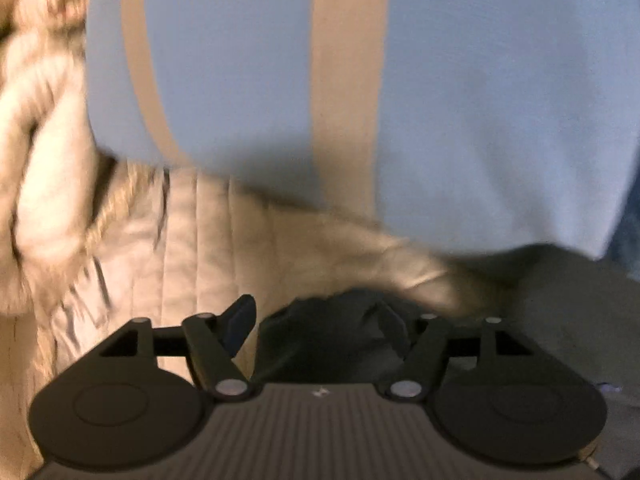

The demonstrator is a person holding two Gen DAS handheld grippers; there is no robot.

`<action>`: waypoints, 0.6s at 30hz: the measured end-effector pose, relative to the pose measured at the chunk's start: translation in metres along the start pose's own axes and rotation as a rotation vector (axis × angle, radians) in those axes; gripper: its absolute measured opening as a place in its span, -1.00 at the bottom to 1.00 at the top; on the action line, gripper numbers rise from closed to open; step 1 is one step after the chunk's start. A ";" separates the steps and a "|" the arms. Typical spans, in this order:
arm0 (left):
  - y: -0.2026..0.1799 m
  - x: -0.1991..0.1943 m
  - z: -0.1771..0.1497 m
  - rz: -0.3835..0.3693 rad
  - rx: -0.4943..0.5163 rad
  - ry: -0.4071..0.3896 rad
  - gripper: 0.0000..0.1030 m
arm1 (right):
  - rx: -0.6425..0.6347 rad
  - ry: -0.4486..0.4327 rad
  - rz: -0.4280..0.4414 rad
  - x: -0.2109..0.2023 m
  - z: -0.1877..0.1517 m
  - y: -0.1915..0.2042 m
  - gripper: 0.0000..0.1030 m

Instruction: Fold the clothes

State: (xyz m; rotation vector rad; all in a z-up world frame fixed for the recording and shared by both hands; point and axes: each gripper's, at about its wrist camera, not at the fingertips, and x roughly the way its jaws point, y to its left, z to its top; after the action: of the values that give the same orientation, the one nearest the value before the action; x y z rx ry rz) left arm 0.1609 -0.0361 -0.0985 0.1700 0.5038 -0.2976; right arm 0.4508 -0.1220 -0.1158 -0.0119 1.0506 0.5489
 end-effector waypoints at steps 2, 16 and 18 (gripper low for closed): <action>-0.002 -0.002 0.000 0.002 0.020 -0.011 -0.74 | -0.025 0.055 -0.016 0.014 0.002 0.008 -0.02; -0.012 -0.007 -0.011 0.012 0.058 -0.036 -0.79 | 0.277 -0.207 0.051 0.020 -0.030 -0.031 -0.76; -0.018 -0.008 -0.011 0.024 0.100 -0.037 -0.79 | 0.327 -0.211 0.080 0.023 -0.032 -0.036 -0.76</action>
State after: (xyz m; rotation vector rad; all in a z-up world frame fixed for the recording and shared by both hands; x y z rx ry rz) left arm 0.1433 -0.0483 -0.1054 0.2666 0.4504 -0.3021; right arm 0.4487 -0.1518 -0.1596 0.3702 0.9263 0.4339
